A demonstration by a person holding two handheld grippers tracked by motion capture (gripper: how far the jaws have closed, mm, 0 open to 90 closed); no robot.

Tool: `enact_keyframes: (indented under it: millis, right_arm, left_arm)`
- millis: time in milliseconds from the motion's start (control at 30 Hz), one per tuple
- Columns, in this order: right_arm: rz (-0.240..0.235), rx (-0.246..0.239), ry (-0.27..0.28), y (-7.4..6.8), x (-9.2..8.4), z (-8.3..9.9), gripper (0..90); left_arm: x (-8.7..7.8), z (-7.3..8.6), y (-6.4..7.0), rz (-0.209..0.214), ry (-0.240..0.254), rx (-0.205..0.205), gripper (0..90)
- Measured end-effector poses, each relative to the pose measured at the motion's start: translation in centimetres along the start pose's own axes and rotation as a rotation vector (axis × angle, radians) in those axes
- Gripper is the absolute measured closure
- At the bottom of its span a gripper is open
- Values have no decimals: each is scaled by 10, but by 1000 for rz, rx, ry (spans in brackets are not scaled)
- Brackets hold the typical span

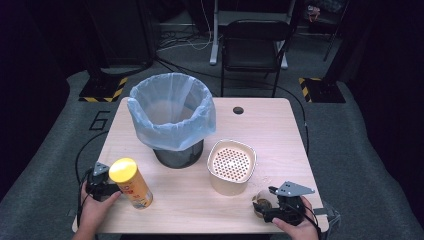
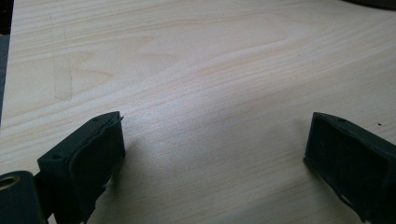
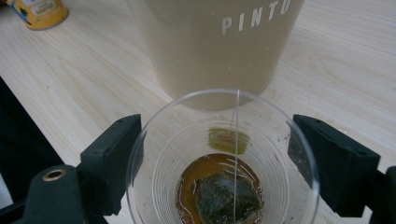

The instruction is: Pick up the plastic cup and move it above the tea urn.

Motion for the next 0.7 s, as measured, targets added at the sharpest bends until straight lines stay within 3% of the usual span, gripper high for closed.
enact_keyframes:
  millis: [500,700]
  right_arm:
    - [14,-36,-32,-3,8,15,231]
    - [27,-42,-25,-2,7,13,264]
  left_arm:
    - [0,0,0,0,0,0,45]
    - [0,0,0,0,0,0,45]
Point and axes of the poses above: each handheld gripper's, and its own axes: x roughly forward along the jaws, z roughly out of its underside, y roughly to its right, the point moved 5 cm from there along x, roughly forward along the jaws, and after that the axes turned 9 degrees about y, right-handed, at the moved point
